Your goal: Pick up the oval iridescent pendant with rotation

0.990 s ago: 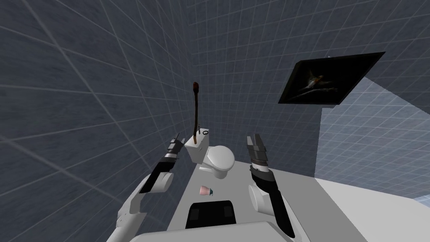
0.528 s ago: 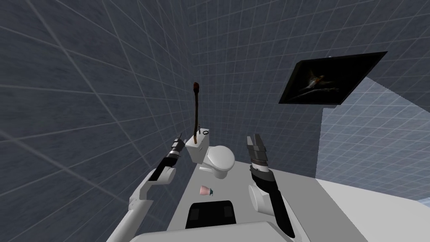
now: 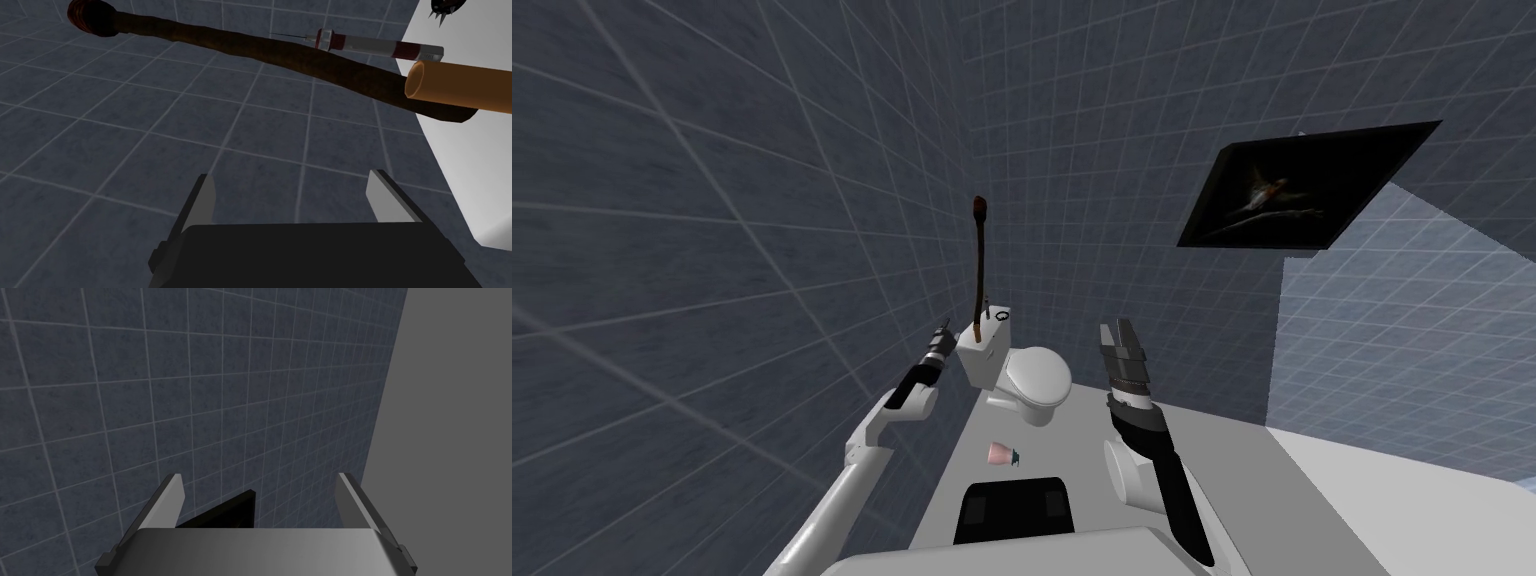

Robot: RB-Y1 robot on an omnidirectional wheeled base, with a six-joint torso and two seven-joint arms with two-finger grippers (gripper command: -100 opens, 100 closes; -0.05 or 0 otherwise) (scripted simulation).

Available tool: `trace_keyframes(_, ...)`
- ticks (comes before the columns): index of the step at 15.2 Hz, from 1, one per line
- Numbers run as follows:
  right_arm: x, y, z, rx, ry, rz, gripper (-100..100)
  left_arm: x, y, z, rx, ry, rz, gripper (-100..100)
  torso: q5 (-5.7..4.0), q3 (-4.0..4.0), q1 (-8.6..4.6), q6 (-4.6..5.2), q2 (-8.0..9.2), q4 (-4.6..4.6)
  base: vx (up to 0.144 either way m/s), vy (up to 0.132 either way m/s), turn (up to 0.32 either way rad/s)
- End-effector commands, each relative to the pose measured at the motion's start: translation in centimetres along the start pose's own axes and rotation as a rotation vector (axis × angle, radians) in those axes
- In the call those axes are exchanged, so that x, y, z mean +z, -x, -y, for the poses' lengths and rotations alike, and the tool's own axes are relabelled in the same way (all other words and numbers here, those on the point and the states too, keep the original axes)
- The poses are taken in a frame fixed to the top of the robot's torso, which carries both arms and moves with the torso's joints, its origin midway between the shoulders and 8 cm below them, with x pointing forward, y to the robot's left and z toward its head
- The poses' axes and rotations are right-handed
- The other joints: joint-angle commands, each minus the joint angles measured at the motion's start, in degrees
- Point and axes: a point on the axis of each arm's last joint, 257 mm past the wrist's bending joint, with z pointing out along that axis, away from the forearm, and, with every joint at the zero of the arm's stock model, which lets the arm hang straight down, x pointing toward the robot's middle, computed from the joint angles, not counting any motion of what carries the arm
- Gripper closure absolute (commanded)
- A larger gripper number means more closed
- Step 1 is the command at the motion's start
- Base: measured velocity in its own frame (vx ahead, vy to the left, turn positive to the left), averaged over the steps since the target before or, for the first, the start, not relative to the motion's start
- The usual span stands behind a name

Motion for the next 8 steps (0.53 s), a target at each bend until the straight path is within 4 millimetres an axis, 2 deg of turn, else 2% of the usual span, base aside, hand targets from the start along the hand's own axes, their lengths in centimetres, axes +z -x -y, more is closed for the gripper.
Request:
trace_keyframes(1,0.0,0.0,0.0,0.000,0.000,0.000,0,1.1,0.3,-1.1,-0.018,0.036,0.011,-100,0.00,0.00,0.00,0.00,0.00,0.00,0.006,-0.004,0.013)
trace_keyframes(2,0.0,0.0,0.0,0.000,0.000,0.000,0,1.0,0.6,-1.8,-0.018,0.050,0.017,-100,0.00,-0.01,-0.01,0.00,-0.01,0.00,0.000,0.000,0.000)
trace_keyframes(4,0.0,0.0,0.0,0.000,0.000,0.000,0,2.3,0.7,-2.6,-0.043,0.085,0.028,-100,0.00,-0.01,0.00,0.00,-0.01,0.00,0.006,-0.004,0.013)
trace_keyframes(5,0.0,0.0,0.0,0.000,0.000,0.000,0,2.2,1.0,-3.4,-0.043,0.100,0.035,-100,0.00,-0.01,0.00,0.00,-0.02,0.00,0.006,-0.002,0.003)
trace_keyframes(6,0.0,0.0,0.0,0.000,0.000,0.000,0,3.5,0.9,-3.8,-0.070,0.128,0.043,-100,0.00,-0.01,0.00,0.00,-0.01,-0.01,0.007,-0.002,0.011)
trace_keyframes(7,0.0,0.0,0.0,0.000,0.000,0.000,0,3.3,1.4,-4.9,-0.070,0.151,0.053,-100,0.00,-0.01,0.00,0.01,-0.02,-0.01,0.009,-0.003,0.008)
trace_keyframes(8,0.0,0.0,0.0,0.000,0.000,0.000,0,4.3,1.2,-5.0,-0.098,0.167,0.058,-100,0.00,-0.02,0.00,0.00,-0.02,-0.01,0.013,-0.004,0.015)
